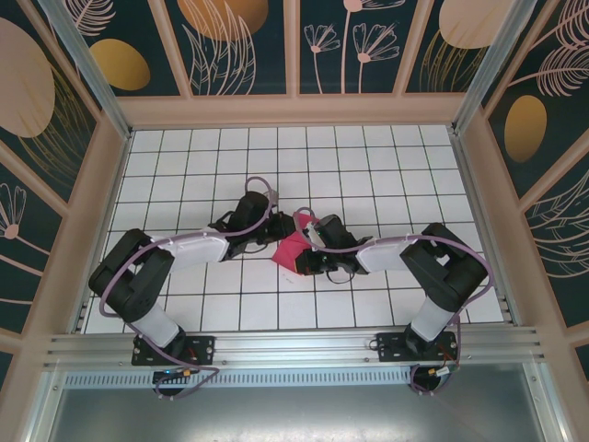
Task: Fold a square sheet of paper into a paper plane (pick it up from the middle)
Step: Fold the triangle a second time at the center of the table.
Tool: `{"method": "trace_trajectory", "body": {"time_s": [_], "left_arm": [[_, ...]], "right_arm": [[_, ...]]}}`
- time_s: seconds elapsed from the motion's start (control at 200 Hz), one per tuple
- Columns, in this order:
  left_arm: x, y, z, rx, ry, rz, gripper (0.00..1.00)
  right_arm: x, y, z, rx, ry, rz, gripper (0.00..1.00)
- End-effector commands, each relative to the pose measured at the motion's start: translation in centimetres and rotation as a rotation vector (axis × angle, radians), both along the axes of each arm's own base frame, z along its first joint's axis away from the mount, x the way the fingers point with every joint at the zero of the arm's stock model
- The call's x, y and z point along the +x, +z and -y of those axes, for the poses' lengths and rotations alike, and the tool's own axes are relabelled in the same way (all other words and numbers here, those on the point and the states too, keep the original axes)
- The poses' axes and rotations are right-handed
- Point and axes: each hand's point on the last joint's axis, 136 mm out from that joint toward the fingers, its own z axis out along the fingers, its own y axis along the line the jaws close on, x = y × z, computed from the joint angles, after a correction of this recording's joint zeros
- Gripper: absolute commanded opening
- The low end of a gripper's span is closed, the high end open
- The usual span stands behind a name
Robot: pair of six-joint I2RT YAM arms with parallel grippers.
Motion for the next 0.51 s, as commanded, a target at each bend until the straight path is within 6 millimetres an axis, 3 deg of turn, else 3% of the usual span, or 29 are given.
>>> {"method": "trace_trajectory", "body": {"time_s": [0.0,0.14,0.22,0.37,0.5], "left_arm": [[-1.3,-2.2,0.7,-0.023,-0.032,-0.082,0.15],[-2.1,-5.9,-0.2,0.043,-0.016,-0.157,0.14],[-2.6,-7.3,-0.7,0.071,-0.01,-0.183,0.13],[-3.6,-8.2,-1.3,0.06,-0.005,-0.201,0.14],[-4.1,-8.2,-1.3,0.035,-0.009,-0.201,0.14]], "right_arm": [[-1.5,-3.9,2.8,-0.172,-0.022,-0.07,0.02],[-1.3,-2.9,2.0,-0.136,-0.012,-0.062,0.03],[-1.1,-1.4,1.1,-0.099,-0.003,-0.052,0.05],[-0.9,2.1,0.0,-0.018,0.003,-0.013,0.08],[-1.1,3.7,-0.2,0.031,-0.012,-0.013,0.1]]}}
